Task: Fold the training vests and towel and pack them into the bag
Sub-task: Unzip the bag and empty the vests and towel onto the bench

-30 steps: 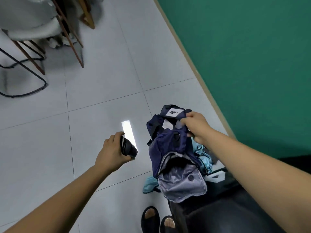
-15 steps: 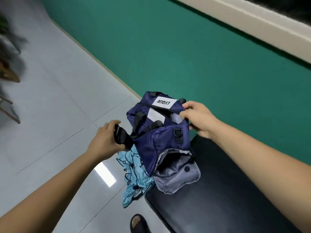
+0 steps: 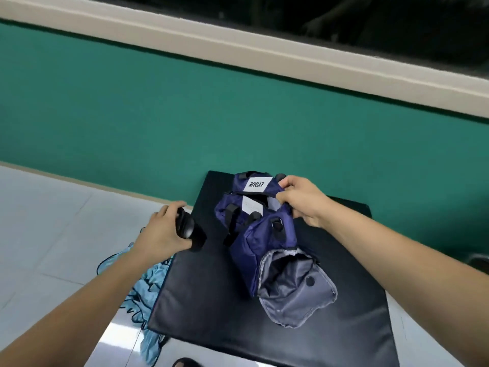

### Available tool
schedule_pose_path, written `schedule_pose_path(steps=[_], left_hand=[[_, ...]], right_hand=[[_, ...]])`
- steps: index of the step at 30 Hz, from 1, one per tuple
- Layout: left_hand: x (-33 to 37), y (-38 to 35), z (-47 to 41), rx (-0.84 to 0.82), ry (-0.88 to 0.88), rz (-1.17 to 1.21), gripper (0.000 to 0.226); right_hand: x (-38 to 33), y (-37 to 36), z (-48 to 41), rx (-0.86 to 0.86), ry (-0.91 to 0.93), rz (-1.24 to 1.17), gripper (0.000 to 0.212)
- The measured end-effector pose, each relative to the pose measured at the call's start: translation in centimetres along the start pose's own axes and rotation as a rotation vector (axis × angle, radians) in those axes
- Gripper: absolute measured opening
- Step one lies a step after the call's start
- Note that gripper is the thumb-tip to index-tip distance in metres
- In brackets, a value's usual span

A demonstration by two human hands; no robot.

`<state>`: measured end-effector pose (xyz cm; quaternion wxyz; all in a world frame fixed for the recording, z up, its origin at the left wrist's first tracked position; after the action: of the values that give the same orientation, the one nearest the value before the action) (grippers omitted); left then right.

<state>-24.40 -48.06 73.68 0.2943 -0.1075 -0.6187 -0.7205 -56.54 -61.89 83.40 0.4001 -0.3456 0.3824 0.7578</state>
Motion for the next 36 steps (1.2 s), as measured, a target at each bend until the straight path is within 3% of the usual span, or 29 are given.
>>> schedule_pose_path(steps=[12, 24, 28, 32, 36], left_hand=[[19.2, -14.6, 0.6, -0.193, -0.152, -0.049, 0.098], [27.4, -20.9, -1.4, -0.298, -0.223, -0.144, 0.098], [28.7, -23.1, -1.6, -0.339, -0.240, -0.169, 0.098], [29.7, -25.6, -1.5, -0.392, -0.257, -0.203, 0.097], [30.5, -27.7, -1.5, -0.411, -0.263, -0.206, 0.098]], right_hand=[[17.9, 23.0, 5.4, 0.273, -0.194, -0.302, 0.029], [24.3, 30.4, 8.0, 0.343, -0.077, -0.565, 0.029], [31.5, 30.7, 9.6, 0.474, -0.221, -0.480, 0.030], [39.8, 30.8, 10.3, 0.534, -0.406, -0.221, 0.043], [45.3, 30.9, 9.7, 0.530, -0.431, -0.001, 0.038]])
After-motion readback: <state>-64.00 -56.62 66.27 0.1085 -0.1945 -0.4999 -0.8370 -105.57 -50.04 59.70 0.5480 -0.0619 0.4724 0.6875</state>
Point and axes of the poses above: each hand's wrist, its own z-axis away from the middle knuckle, its own y-axis out of the back of the hand, x = y × z, the point moved 3 cm from there along -z, towards the middle knuckle, and after that the axes turned 2 degrees about -z, right-handed, at the moved point
